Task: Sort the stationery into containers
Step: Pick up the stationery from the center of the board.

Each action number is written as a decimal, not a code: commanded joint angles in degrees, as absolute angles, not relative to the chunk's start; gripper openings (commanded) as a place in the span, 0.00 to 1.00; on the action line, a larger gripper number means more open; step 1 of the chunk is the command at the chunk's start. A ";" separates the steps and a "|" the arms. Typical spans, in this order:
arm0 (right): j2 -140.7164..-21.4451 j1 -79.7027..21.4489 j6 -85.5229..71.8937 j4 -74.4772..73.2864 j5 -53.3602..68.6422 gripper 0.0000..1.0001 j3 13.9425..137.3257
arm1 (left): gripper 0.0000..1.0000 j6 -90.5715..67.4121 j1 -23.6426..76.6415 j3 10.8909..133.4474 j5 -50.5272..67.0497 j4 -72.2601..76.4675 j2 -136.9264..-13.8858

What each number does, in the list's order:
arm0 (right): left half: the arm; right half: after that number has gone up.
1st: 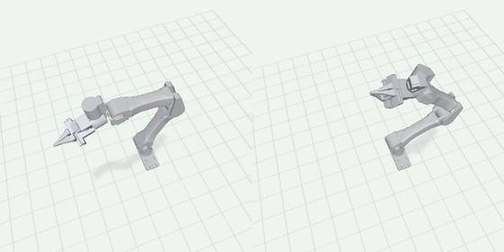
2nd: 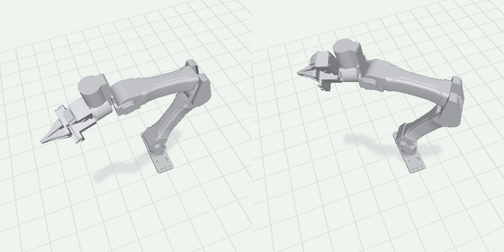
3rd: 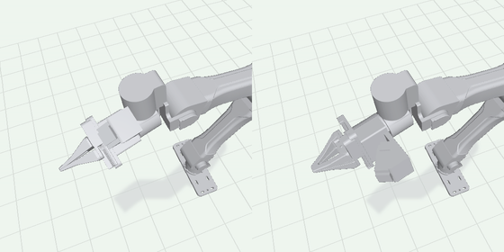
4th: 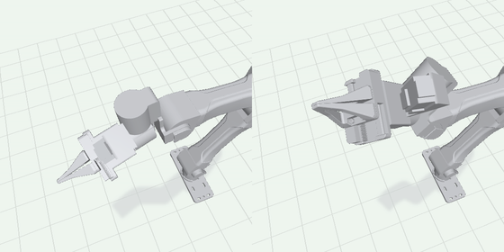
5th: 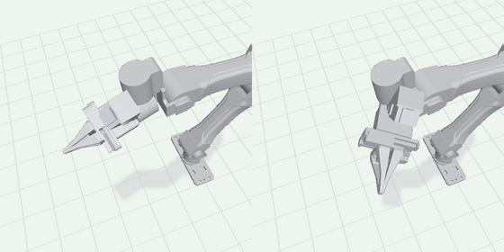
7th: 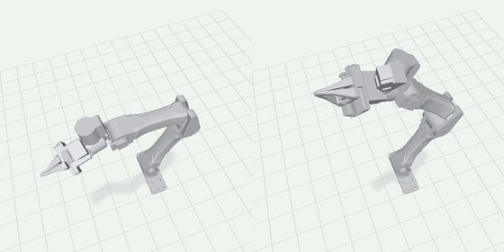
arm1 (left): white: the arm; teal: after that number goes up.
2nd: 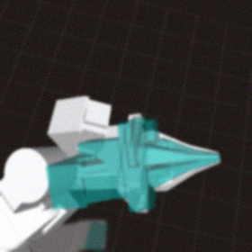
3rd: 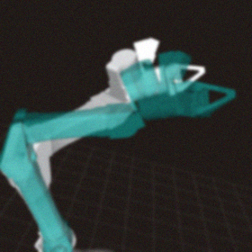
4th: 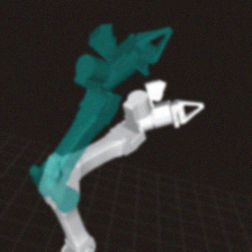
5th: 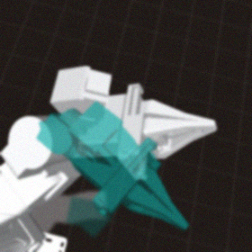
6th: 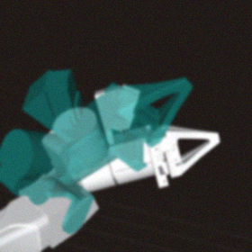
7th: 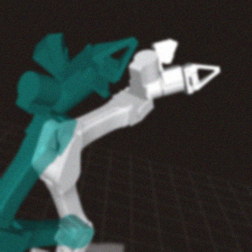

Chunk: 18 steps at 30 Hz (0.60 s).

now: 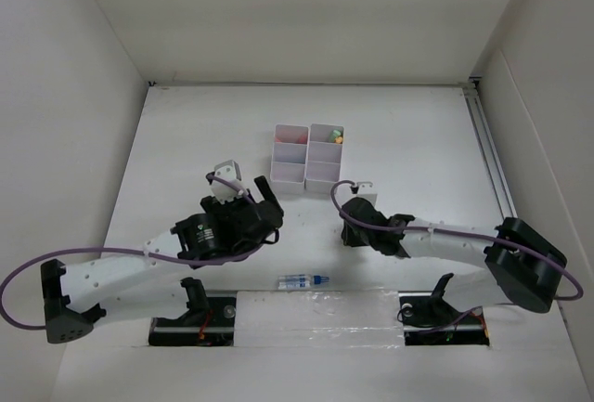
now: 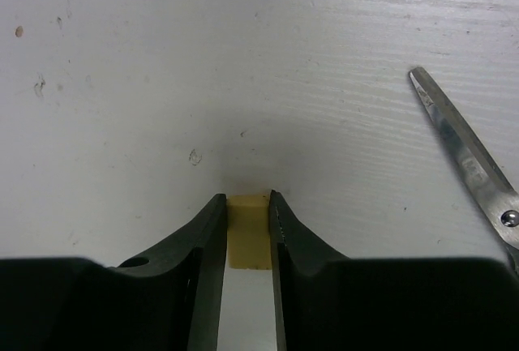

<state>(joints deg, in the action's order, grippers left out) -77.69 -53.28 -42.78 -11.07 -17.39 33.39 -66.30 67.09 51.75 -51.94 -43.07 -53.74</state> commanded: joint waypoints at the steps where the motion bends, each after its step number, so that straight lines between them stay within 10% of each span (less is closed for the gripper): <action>1: -79.10 -54.66 -45.52 -18.19 -16.25 0.23 31.82 | 1.00 -65.65 67.06 51.24 -54.23 -43.51 -51.77; 6: -79.80 -55.72 -45.53 -19.33 -17.31 0.00 32.95 | 1.00 -64.95 67.06 50.19 -54.23 -42.36 -50.63; 18: -69.88 -58.10 -33.61 -27.96 -28.91 0.00 52.99 | 1.00 -62.32 67.06 49.49 -50.98 -37.54 -51.95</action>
